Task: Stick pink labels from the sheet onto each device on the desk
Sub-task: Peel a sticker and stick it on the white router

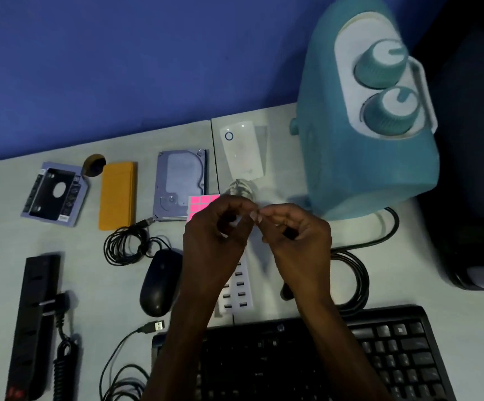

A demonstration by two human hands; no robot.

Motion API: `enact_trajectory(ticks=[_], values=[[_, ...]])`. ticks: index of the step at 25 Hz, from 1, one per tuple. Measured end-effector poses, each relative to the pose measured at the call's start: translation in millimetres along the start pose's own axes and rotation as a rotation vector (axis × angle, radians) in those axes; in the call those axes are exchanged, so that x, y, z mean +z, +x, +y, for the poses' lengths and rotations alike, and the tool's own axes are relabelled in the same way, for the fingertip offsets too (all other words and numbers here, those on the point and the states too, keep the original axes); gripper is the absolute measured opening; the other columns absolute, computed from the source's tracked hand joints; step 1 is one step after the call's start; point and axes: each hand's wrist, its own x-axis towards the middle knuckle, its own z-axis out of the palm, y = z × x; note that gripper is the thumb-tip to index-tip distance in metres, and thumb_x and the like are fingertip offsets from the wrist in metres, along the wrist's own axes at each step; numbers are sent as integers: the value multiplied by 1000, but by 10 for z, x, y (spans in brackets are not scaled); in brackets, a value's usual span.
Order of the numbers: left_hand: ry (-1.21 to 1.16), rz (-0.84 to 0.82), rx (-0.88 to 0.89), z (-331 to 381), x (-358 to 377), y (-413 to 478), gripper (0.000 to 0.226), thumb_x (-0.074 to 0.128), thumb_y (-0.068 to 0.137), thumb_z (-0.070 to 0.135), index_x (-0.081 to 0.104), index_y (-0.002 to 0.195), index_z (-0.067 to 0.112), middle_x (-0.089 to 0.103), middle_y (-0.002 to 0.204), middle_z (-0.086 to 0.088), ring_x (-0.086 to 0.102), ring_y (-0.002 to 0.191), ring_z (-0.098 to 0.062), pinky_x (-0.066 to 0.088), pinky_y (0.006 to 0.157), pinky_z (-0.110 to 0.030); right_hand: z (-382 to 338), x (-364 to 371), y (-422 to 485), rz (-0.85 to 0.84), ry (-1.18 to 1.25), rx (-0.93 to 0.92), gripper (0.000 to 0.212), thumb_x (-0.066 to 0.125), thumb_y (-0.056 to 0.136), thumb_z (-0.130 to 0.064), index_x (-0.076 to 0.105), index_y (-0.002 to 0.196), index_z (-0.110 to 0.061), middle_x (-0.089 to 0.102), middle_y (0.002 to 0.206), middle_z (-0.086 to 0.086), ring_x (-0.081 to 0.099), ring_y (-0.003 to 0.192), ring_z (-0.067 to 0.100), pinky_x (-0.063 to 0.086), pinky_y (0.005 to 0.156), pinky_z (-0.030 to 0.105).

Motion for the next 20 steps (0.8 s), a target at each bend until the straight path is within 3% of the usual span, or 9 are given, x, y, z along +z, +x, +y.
enact_trajectory(ticks=[5, 10, 13, 16, 20], values=[[136, 85, 155, -145, -121, 629, 26, 74, 89, 18, 66, 113, 22, 67, 114, 13, 68, 82, -5, 58, 65, -25, -11, 381, 635, 61, -6, -81, 7, 76, 87, -11, 75, 87, -18, 74, 81, -8, 67, 74, -1, 49, 70, 8], [302, 143, 264, -307, -62, 1269, 54, 75, 80, 32, 60, 131, 21, 60, 130, -2, 59, 116, -24, 53, 93, -45, 29, 646, 1273, 147, 15, -146, 7, 78, 82, -12, 76, 84, -18, 72, 101, -3, 69, 97, 11, 55, 89, 25], [333, 97, 274, -349, -19, 1477, 57, 74, 79, 34, 60, 133, 21, 61, 132, -4, 57, 122, -26, 45, 104, -36, 84, 754, 1427, 178, -24, -151, 3, 79, 81, -14, 78, 84, -16, 73, 110, 4, 71, 105, 20, 56, 90, 30], [325, 72, 283, -380, -20, 1555, 51, 75, 80, 34, 64, 129, 22, 65, 124, -1, 61, 115, -24, 48, 101, -35, 105, 806, 1477, 208, -16, -122, 4, 80, 81, -13, 78, 83, -16, 73, 109, 2, 71, 106, 20, 57, 94, 39], [303, 66, 301, -413, -35, 1614, 49, 76, 80, 35, 66, 127, 23, 68, 122, -2, 64, 109, -23, 53, 96, -45, 63, 892, 1487, 270, -5, -126, 11, 82, 77, -15, 75, 82, -21, 75, 101, 1, 72, 97, 21, 59, 83, 45]])
